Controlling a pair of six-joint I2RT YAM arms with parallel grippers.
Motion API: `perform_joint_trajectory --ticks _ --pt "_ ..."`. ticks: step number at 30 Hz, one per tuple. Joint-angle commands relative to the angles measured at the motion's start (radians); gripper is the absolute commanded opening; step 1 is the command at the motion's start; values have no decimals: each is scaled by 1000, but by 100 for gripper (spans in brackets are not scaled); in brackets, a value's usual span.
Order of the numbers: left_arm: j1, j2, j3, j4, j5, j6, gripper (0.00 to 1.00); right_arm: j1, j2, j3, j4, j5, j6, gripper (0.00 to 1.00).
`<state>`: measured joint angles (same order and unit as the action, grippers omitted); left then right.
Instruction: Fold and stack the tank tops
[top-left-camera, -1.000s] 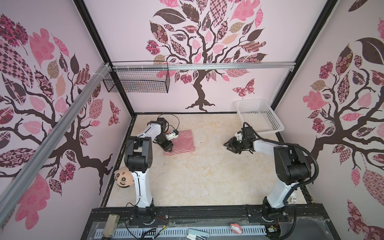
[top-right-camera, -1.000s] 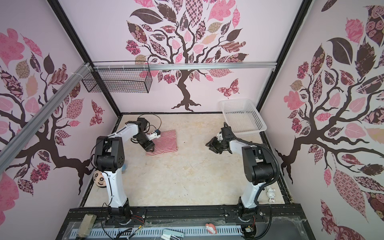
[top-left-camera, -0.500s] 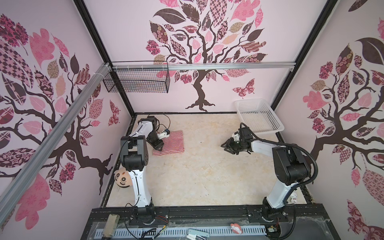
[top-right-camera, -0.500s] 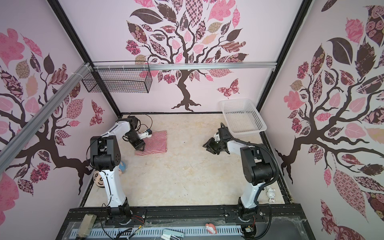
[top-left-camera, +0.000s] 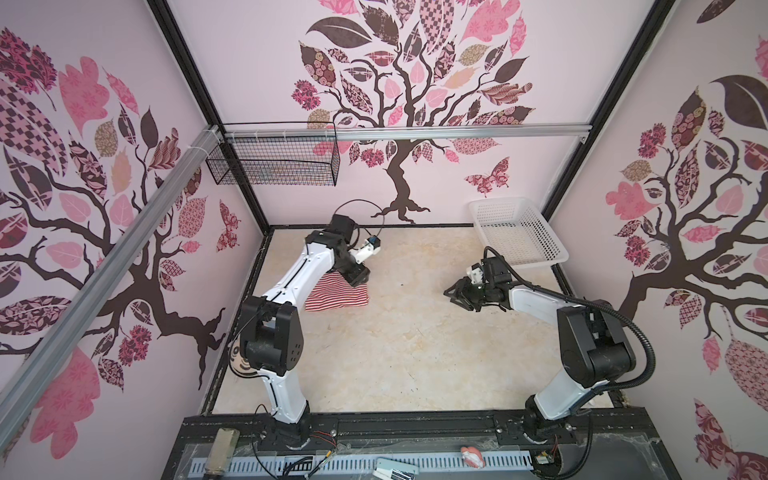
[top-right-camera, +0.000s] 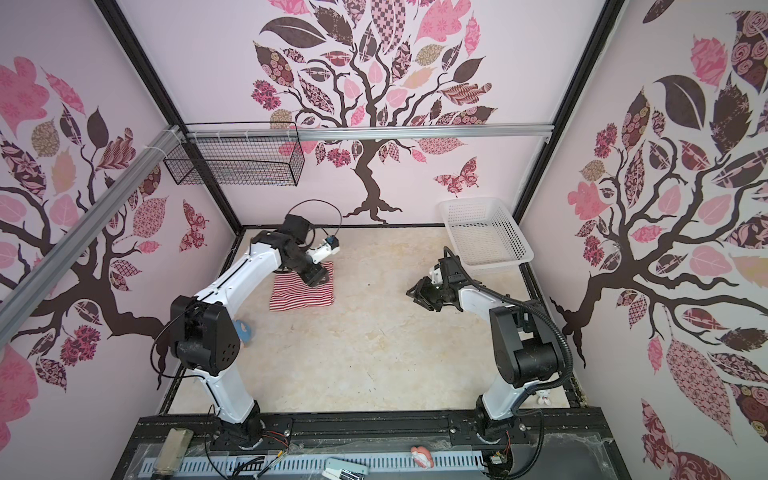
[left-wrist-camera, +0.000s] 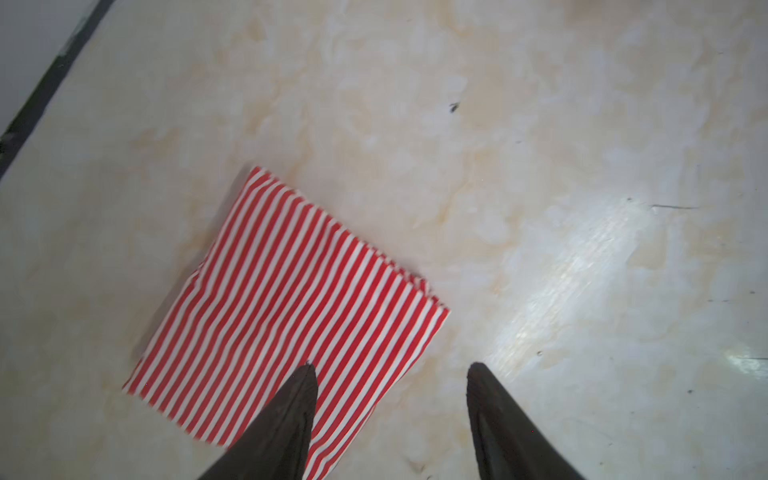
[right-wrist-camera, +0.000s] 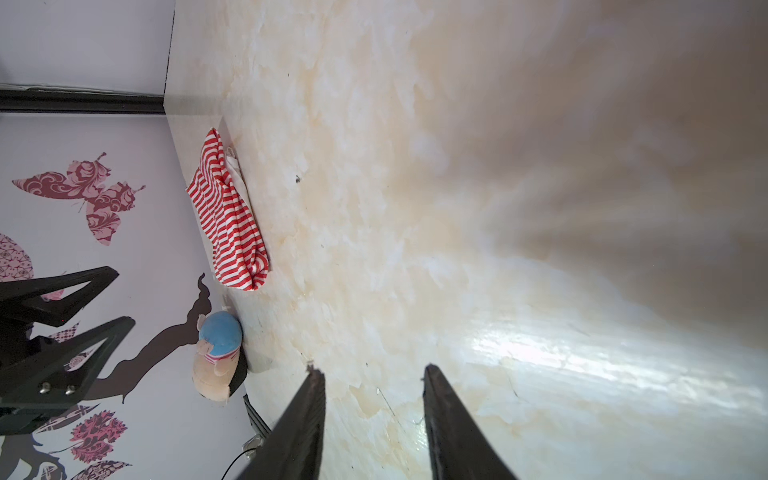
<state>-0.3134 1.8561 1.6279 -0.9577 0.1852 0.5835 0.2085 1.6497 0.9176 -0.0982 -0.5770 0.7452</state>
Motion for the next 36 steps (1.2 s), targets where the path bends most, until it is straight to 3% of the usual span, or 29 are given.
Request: perform_joint_trajectory --ticks 1,8,23,27,32,36 --pt "-33 87 -21 45 34 -64 61 2 -64 -16 -46 22 -32 43" --pt "-47 174 -33 85 41 -92 61 2 -138 -57 -79 28 -54 43" --pt "-40 70 -254 156 -25 -82 60 0 -203 -70 -128 27 -74 43" --pt "-41 -14 -262 123 38 -117 60 -1 -231 -27 -191 75 -106 43" --pt "-19 -229 -287 139 155 -228 63 -3 -232 102 -329 256 -204 48" --pt "73 -425 -426 311 148 -379 76 -32 -229 156 -345 396 -265 69"
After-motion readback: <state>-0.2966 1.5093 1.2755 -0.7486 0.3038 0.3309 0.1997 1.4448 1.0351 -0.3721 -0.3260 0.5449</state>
